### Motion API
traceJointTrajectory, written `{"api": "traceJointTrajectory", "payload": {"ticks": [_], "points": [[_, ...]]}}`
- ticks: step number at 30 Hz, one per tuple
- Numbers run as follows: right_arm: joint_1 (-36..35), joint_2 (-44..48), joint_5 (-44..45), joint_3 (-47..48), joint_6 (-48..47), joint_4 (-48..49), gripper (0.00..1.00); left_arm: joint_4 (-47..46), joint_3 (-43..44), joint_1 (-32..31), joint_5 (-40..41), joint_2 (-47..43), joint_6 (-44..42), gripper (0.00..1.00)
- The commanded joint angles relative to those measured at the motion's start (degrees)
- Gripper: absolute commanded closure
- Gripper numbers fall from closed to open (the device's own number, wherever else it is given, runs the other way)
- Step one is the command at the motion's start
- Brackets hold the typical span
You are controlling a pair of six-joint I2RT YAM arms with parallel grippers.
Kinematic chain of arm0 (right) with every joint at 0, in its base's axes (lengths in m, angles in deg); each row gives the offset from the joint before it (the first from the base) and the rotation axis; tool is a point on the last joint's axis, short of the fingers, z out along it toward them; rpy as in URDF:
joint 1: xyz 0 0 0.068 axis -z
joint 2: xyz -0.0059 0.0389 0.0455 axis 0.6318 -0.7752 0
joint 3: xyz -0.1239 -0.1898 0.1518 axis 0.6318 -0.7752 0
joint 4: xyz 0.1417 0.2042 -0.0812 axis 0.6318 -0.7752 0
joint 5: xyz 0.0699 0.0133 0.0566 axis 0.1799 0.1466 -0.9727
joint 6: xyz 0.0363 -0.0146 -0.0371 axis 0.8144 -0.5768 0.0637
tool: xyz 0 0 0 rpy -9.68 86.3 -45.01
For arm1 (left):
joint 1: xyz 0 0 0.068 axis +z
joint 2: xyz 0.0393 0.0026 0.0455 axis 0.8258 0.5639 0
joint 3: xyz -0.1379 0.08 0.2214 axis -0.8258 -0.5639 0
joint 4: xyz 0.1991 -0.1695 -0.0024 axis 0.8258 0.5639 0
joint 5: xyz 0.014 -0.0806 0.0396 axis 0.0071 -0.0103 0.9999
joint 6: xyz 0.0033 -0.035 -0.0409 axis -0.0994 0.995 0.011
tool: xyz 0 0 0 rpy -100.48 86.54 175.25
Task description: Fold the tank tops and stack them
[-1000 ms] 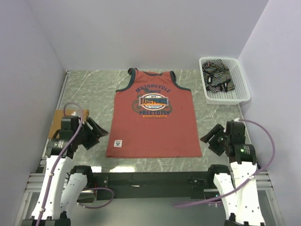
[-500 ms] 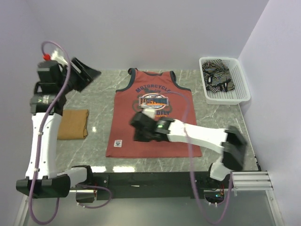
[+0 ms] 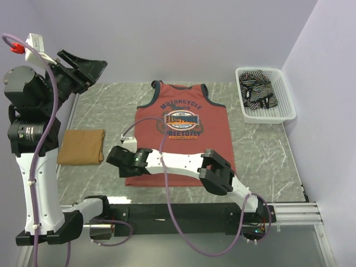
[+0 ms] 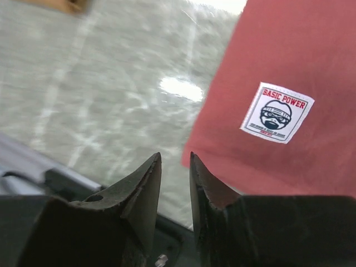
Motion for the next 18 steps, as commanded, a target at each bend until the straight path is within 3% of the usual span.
{"api": "traceJointTrajectory", "payload": {"ticks": [1,18], "points": [[-0.16,-2.76,0.76,3.77,-0.79,-2.14,0.66,-1.05,-0.99,0.31,-1.32,0.46,-0.78,0.35],[-2.8,-8.48,1.98,7.12,-1.05,-5.65,0.66,-5.0,-10.13,0.31,-2.19,-0.59,-0.26,0.38]]}}
